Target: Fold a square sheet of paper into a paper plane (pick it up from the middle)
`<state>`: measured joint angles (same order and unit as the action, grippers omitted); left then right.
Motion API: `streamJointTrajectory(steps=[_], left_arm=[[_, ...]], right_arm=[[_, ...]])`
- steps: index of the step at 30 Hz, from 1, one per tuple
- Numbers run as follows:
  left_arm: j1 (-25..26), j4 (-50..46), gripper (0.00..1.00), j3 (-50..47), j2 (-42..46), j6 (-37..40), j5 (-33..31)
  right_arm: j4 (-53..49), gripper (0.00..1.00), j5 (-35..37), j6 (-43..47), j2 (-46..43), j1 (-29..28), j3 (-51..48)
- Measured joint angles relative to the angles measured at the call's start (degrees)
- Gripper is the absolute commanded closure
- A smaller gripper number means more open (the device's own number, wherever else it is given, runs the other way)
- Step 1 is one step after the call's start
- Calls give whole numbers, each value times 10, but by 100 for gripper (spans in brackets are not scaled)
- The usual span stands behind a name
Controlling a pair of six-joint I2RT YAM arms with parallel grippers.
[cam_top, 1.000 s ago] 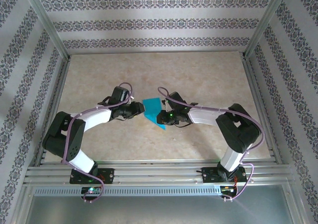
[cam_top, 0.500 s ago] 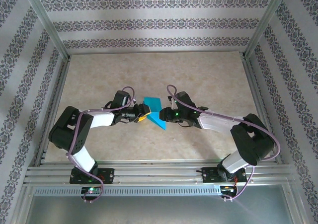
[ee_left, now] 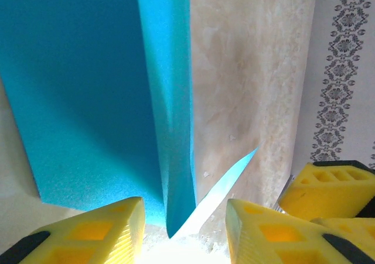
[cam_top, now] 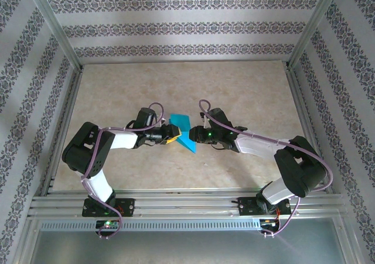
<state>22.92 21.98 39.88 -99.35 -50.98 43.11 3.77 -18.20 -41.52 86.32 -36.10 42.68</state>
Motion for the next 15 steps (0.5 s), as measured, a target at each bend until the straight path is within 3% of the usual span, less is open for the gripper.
streamJointTrajectory(steps=[8,15], left_arm=[[0,1,73,16,-23,32,2],[0,5,88,18,-27,34,0]], right_arm=[[3,68,8,-4,-5,4,-9],[4,50,34,8,-25,3,-23]])
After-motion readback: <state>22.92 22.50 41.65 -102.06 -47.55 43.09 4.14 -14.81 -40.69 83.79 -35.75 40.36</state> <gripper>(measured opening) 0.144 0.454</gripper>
